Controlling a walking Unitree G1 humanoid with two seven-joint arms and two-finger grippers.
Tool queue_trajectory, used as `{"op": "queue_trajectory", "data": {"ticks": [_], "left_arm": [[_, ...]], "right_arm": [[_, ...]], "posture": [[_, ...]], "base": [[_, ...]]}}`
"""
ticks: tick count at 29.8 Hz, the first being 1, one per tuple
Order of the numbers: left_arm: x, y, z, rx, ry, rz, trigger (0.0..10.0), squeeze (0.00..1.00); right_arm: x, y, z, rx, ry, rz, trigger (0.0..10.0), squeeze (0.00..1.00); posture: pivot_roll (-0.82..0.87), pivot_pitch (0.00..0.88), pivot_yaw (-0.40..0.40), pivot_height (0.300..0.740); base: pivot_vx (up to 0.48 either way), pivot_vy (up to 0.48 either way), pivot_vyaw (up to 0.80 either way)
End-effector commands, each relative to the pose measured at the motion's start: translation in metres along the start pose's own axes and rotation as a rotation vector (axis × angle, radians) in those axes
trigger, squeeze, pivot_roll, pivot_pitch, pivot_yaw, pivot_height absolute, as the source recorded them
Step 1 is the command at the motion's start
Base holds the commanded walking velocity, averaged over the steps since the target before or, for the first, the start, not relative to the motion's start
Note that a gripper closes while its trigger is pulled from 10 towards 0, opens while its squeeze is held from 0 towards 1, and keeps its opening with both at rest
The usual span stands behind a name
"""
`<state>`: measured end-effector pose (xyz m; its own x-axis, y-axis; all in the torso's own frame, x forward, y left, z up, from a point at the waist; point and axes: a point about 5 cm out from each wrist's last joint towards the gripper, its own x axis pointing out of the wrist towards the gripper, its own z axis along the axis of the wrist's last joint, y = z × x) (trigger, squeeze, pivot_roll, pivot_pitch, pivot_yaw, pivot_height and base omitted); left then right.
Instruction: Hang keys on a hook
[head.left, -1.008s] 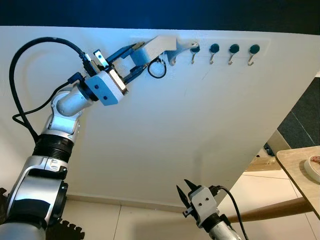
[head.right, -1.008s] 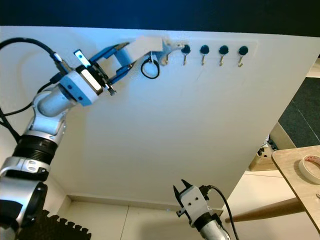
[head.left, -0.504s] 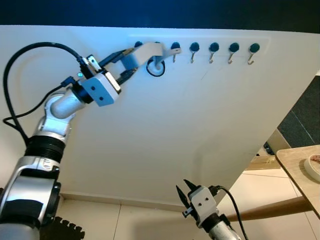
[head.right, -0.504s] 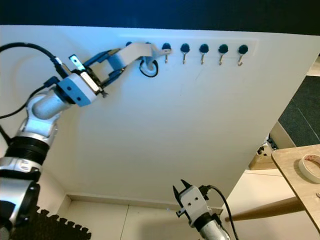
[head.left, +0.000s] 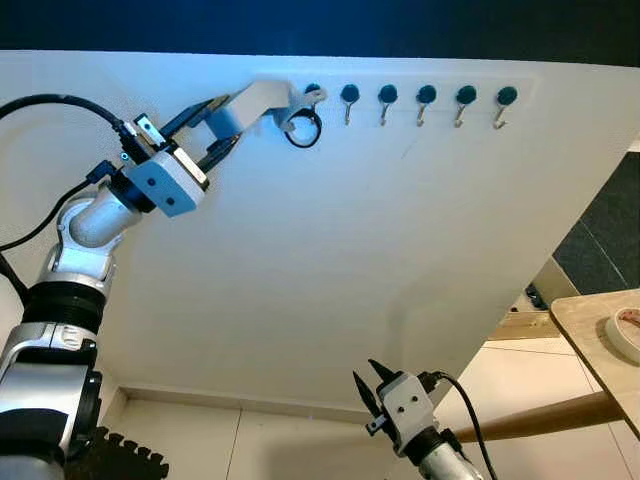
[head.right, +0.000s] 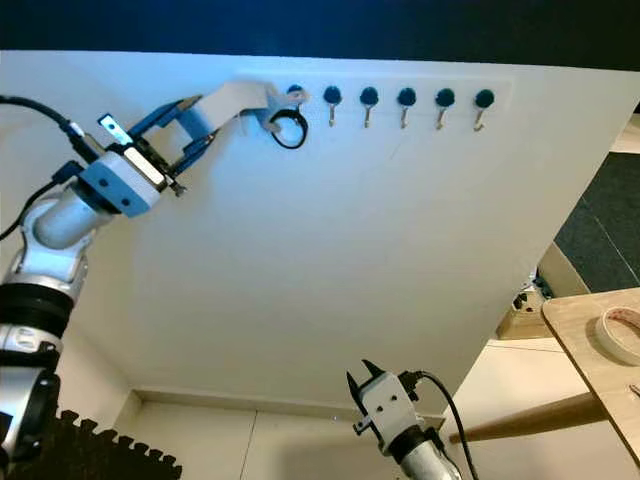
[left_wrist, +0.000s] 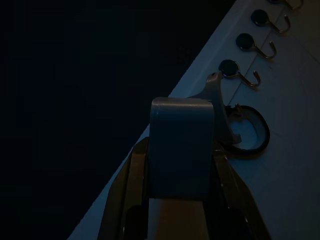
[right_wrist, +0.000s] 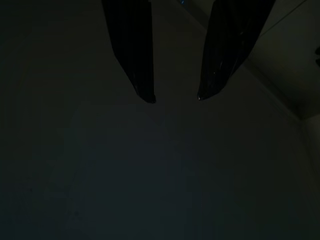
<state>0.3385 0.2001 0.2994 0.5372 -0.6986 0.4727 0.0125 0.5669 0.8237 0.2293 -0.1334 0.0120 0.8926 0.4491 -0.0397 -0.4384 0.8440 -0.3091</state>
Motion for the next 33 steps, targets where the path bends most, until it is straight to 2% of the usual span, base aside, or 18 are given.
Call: {"op": "queue_trajectory", "data": {"ticks": [1,7,13,21,23,25,26,27,30,31,33], "left_arm": [[-0.012,0.005,-0.005,0.010,0.047,0.006,10.0,0.00],[-0.013,-0.002,-0.003,-0.015,0.043,0.005,10.0,0.00],[-0.015,-0.016,-0.001,-0.071,0.034,0.004,10.0,0.00],[-0.019,-0.016,-0.001,-0.111,0.058,0.082,10.0,0.00],[-0.022,-0.022,0.001,-0.168,0.060,0.090,10.0,0.00],[-0.023,-0.025,0.001,-0.188,0.061,0.086,10.0,0.00],[-0.026,-0.035,0.002,-0.257,0.065,0.046,10.0,0.00],[-0.026,-0.035,0.002,-0.257,0.065,0.046,10.0,0.00],[-0.030,-0.053,0.005,-0.347,0.069,-0.015,10.0,0.00],[-0.030,-0.053,0.005,-0.347,0.069,-0.015,10.0,0.00],[-0.033,-0.068,0.008,-0.405,0.077,-0.073,10.0,0.00]], "right_arm": [[-0.002,-0.001,-0.002,0.008,0.013,0.000,10.0,0.00],[-0.002,-0.001,-0.002,0.006,0.014,0.000,10.0,0.00],[-0.003,-0.001,-0.002,0.007,0.015,-0.003,10.0,0.00],[-0.003,-0.001,-0.002,0.009,0.013,-0.005,10.0,0.00],[-0.003,0.000,-0.002,0.009,0.014,-0.005,10.0,0.00],[-0.003,0.000,-0.002,0.009,0.015,-0.004,10.0,0.00],[-0.003,0.000,-0.002,0.009,0.016,-0.005,10.0,0.00],[-0.003,0.000,-0.002,0.009,0.016,-0.005,10.0,0.00],[-0.004,0.000,-0.003,0.008,0.019,-0.005,10.0,0.00],[-0.004,0.000,-0.003,0.008,0.019,-0.005,10.0,0.00],[-0.005,0.000,-0.004,0.009,0.022,-0.005,10.0,0.00]], "posture": [[0.04,0.089,0.013,0.740],[0.03,0.091,0.013,0.740],[0.03,0.091,0.017,0.740],[0.03,0.091,0.018,0.740],[0.04,0.091,0.020,0.740],[0.04,0.091,0.020,0.740],[0.04,0.091,0.021,0.740],[0.04,0.091,0.021,0.740],[0.04,0.091,0.023,0.740],[0.04,0.091,0.023,0.740],[0.04,0.089,0.023,0.740]], "base": [[0.000,0.000,0.00],[0.000,0.000,0.00],[0.000,0.000,0.00],[0.000,0.000,0.00],[0.000,0.000,0.00],[0.000,0.000,0.00],[0.000,0.000,0.00],[0.000,0.000,0.00],[0.000,0.000,0.00],[0.000,0.000,0.00],[0.000,0.000,0.00]]}}
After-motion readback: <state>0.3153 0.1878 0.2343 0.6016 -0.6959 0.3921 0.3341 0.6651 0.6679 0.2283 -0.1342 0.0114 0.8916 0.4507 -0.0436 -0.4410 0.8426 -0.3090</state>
